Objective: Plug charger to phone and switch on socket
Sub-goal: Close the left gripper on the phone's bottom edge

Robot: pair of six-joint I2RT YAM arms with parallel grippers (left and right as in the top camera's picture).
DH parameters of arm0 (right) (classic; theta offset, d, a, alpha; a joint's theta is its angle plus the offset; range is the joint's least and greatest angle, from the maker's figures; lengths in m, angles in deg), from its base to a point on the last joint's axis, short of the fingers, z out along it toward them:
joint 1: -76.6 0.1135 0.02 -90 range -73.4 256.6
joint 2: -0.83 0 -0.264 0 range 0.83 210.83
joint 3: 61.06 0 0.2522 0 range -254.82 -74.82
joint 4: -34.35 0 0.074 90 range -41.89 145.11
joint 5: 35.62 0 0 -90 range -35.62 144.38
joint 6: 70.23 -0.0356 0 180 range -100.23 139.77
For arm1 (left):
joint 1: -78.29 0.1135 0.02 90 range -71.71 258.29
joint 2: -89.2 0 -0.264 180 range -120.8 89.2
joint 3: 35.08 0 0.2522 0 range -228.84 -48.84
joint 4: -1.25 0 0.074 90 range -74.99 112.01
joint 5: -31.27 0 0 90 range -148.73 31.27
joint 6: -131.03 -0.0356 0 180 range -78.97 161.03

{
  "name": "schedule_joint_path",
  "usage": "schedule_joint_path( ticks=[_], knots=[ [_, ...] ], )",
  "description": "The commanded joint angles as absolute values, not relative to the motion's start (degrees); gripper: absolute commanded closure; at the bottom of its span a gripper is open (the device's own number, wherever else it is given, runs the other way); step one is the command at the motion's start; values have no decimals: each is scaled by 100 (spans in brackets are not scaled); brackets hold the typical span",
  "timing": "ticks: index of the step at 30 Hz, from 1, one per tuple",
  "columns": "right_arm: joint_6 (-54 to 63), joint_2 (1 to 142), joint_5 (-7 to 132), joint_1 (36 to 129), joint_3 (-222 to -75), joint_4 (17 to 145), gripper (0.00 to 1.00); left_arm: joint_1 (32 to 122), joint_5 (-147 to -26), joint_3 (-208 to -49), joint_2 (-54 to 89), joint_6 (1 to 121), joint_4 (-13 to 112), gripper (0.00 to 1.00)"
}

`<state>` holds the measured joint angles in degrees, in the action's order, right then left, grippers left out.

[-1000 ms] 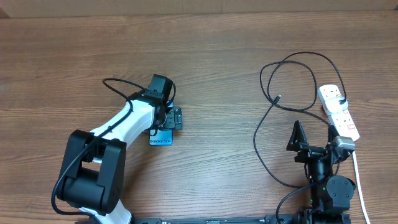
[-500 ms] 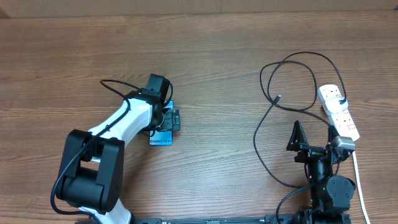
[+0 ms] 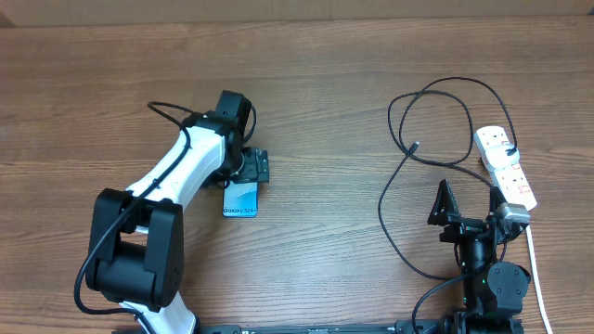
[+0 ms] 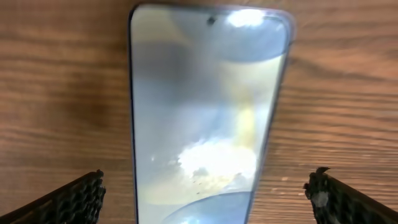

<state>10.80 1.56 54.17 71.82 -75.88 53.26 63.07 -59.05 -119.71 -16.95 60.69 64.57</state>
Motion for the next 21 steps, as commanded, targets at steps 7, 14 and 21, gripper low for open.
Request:
schedule_joint_path(
  ticks=[7,14,21],
  knots=[
    [1109,100,5445,7215,-7527,5293,0,6337,-6150,-12194,-2235,5728,6547,0],
    [1109,100,5448,7215,-7527,5293,0,6337,-6108,-12199,-2593,5774,6580,0],
    [1109,100,5448,7215,-7527,5293,0,6337,-5975,-12199,-2663,5770,6540,0]
  ],
)
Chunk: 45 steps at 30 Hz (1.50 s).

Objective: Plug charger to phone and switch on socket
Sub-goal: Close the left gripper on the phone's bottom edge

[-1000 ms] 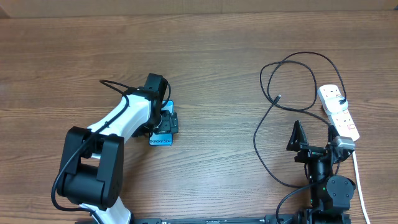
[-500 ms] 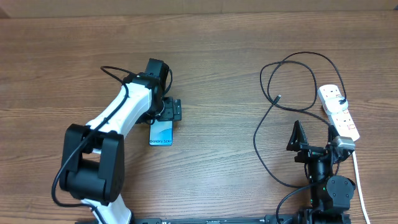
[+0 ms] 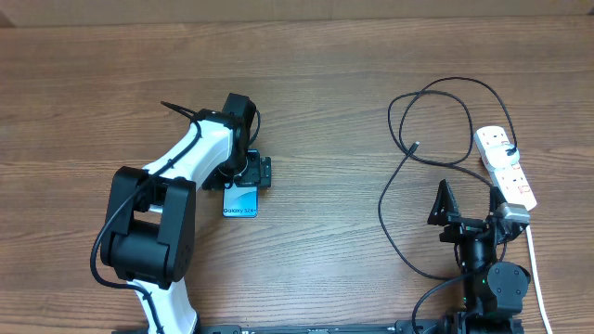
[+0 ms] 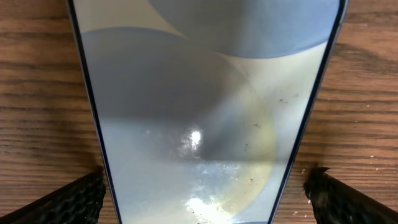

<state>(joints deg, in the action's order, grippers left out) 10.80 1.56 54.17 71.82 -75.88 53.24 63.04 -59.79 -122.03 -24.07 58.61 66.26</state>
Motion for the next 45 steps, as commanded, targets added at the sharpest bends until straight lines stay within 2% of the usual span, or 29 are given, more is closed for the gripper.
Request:
schedule_joint_path(
  ticks=[1,35,45],
  knots=[
    [1109,100,5448,7215,-7527,5293,0,6337,-5964,-12199,-2663,5772,6529,0],
    [1109,100,5445,7215,-7527,5293,0,6339,-5811,-12196,-2663,5772,6339,0],
    [1109,100,5445,7215,-7527,5293,0,6337,-5816,-12196,-2663,5774,6337,11]
  ],
)
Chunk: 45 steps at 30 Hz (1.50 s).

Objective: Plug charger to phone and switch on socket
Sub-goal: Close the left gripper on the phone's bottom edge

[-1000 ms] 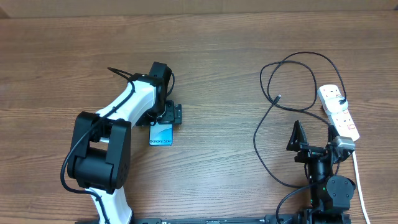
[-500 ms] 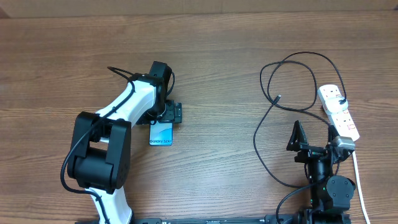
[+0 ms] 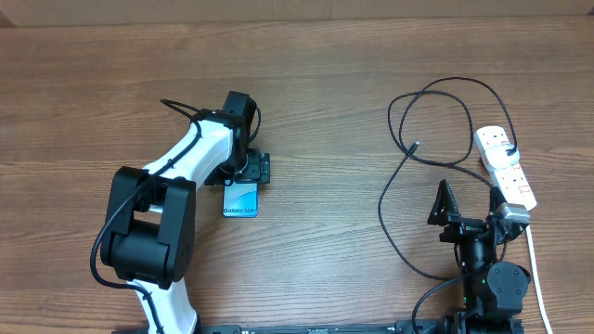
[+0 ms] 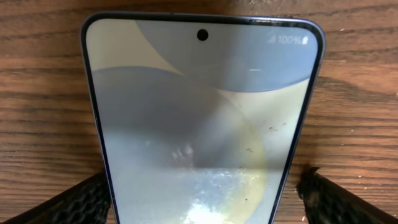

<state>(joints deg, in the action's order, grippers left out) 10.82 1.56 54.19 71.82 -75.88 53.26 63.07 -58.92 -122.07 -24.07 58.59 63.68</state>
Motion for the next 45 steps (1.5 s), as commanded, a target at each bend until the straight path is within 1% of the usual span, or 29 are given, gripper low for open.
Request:
schedule_joint_path(
  ticks=[1,6,12,17,21,23,25,31,41,42,45],
  knots=[
    [1109,100,5445,7215,-7527,5293,0,6337,-5813,-12196,-2663,5774,6339,12],
    [1109,100,5448,7215,-7527,5293,0,6337,-5816,-12196,-2663,5774,6366,17],
    [1109,100,5448,7215,-7527,5293,0,6337,-5816,-12196,-2663,5774,6422,21],
    [1109,100,5445,7215,-7527,5293,0,6337,-5824,-12196,-2663,5774,6492,19],
    [1109,100,5448,7215,-7527,5293,0,6337,-5835,-12196,-2663,5774,6560,13],
    [1109,100,5445,7215,-7527,5293,0,6335,-5835,-12196,-2663,5774,6586,12],
    [1109,100,5448,7215,-7527,5293,0,6328,-5837,-12196,-2663,5774,6619,13],
    [1109,100,5448,7215,-7527,5293,0,6328,-5857,-12196,-2663,5774,6626,21],
    [1109,100,5445,7215,-7527,5293,0,6328,-5879,-12196,-2663,5776,6619,26],
    [1109,100,5445,7215,-7527,5293,0,6328,-5879,-12196,-2663,5774,6619,28],
    [1109,100,5448,7215,-7527,5293,0,6328,-5879,-12199,-2663,5776,6619,30]
  ],
)
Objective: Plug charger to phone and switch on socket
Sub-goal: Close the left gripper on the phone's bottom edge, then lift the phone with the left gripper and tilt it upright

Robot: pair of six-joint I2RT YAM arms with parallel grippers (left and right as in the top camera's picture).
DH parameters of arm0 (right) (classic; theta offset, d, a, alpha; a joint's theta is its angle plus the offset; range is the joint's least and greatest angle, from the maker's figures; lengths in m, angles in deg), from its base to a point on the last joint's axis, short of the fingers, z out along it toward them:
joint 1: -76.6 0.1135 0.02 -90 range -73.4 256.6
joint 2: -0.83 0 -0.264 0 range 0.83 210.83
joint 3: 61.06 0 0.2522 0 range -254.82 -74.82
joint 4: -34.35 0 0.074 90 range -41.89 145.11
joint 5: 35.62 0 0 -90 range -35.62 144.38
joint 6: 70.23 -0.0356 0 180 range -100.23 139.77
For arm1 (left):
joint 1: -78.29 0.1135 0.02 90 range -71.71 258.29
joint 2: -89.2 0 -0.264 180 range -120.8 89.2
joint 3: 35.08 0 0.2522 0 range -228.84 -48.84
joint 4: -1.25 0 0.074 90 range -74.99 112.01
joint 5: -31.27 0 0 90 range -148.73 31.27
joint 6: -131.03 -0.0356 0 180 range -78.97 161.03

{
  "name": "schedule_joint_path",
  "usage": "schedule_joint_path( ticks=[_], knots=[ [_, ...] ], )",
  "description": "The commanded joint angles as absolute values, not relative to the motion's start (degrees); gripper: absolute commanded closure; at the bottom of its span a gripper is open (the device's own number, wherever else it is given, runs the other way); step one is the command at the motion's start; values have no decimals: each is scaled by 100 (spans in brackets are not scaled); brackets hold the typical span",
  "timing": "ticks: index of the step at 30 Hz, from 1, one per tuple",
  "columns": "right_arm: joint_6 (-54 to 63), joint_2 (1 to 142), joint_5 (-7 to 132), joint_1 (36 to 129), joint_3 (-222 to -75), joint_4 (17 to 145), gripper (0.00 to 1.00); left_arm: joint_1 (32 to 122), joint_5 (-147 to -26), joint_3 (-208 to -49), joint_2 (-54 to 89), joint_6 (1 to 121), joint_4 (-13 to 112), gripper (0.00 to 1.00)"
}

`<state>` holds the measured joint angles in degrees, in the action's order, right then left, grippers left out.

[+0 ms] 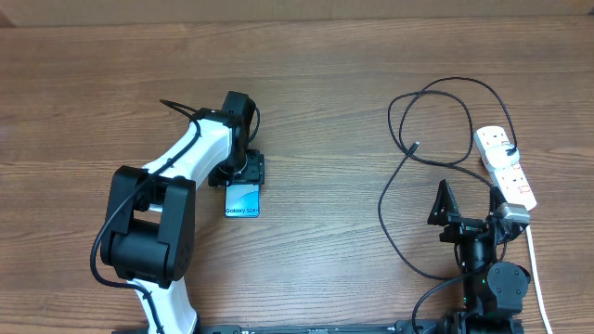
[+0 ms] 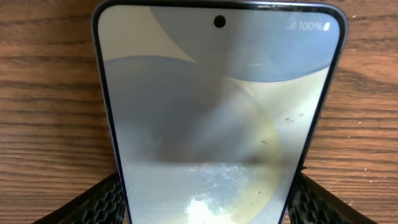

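Observation:
The phone (image 1: 243, 202) lies flat on the wooden table with its screen lit, filling the left wrist view (image 2: 217, 118). My left gripper (image 1: 243, 174) is over its upper end, and both black fingers (image 2: 99, 202) press the phone's two long sides. The black charger cable (image 1: 394, 199) loops across the right side, its free tip (image 1: 415, 146) lying on the table far from the phone. It runs to the white power strip (image 1: 506, 167) at the right edge. My right gripper (image 1: 469, 202) stands open near the front right, holding nothing.
The wooden table (image 1: 325, 83) spreads across the overhead view. A white lead (image 1: 536, 269) runs from the power strip toward the front edge, beside the right arm's base (image 1: 492, 283).
My left gripper's fingers have come in against the phone's sides, where before a little wood showed between them. The phone sits slightly to the right. The right arm is unchanged.
My left gripper was open and wide above the phone's screen. It then stood lower and closer over the phone, still open, then a little further back with the top edge in view. Now its fingers grip the phone's sides. The cable and right arm stayed put.

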<state>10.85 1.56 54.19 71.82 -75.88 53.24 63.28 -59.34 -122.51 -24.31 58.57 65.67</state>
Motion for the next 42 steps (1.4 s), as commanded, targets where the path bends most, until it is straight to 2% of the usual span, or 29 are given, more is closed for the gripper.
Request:
schedule_joint_path(
  ticks=[1,7,13,26,32,42],
  knots=[
    [1109,100,5445,7215,-7527,5293,0,6328,-5879,-12199,-2663,5776,6621,31],
    [1109,100,5445,7215,-7527,5293,0,6328,-5881,-12199,-2663,5781,6621,36],
    [1109,100,5448,7215,-7527,5293,0,6328,-5892,-12260,-2661,5798,6689,36],
    [1109,100,5445,7215,-7527,5293,0,6328,-6336,-13197,-2661,5796,7587,39],
    [1109,100,5448,7215,-7527,5293,0,6333,-6749,-13545,-2661,5798,7970,41],
    [1109,100,5445,7215,-7527,5293,0,6333,-8084,-13855,-2661,5925,8564,39]
  ],
)
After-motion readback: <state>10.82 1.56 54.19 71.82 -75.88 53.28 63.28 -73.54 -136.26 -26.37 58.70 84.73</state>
